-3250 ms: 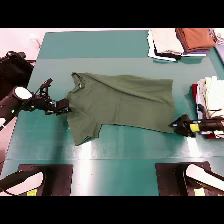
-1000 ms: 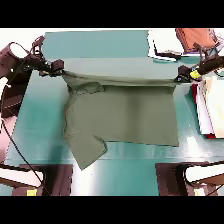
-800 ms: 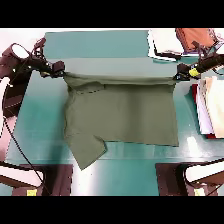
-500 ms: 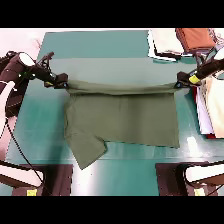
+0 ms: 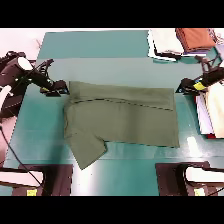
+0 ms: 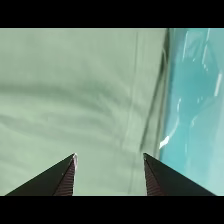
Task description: Fold the shirts.
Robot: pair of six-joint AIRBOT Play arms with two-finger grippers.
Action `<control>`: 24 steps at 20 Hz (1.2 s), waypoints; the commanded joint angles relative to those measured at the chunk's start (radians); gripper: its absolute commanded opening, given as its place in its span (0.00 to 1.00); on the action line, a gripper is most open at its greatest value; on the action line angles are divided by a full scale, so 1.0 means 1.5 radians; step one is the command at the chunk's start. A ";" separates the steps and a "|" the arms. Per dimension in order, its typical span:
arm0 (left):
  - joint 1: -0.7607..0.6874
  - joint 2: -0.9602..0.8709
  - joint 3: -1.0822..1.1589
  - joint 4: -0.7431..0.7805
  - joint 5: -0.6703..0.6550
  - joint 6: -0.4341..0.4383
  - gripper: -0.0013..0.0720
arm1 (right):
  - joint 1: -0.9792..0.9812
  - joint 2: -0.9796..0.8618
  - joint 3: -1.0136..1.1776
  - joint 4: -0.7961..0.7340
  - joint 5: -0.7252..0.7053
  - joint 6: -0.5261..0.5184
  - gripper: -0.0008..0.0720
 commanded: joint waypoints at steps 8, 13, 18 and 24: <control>-0.001 0.376 -0.467 0.045 -0.035 -0.076 0.84 | -0.011 0.239 -0.168 0.004 -0.032 -0.011 0.67; -0.001 0.426 -0.614 -0.092 0.034 -0.079 0.84 | -0.011 0.256 -0.191 0.007 -0.028 -0.011 0.63; -0.042 0.426 -0.659 -0.178 0.117 -0.031 0.84 | -0.011 0.255 -0.191 0.021 -0.031 -0.011 0.63; -0.108 0.426 -0.642 -0.170 0.111 -0.053 0.15 | -0.037 0.259 -0.208 0.014 0.026 -0.030 0.63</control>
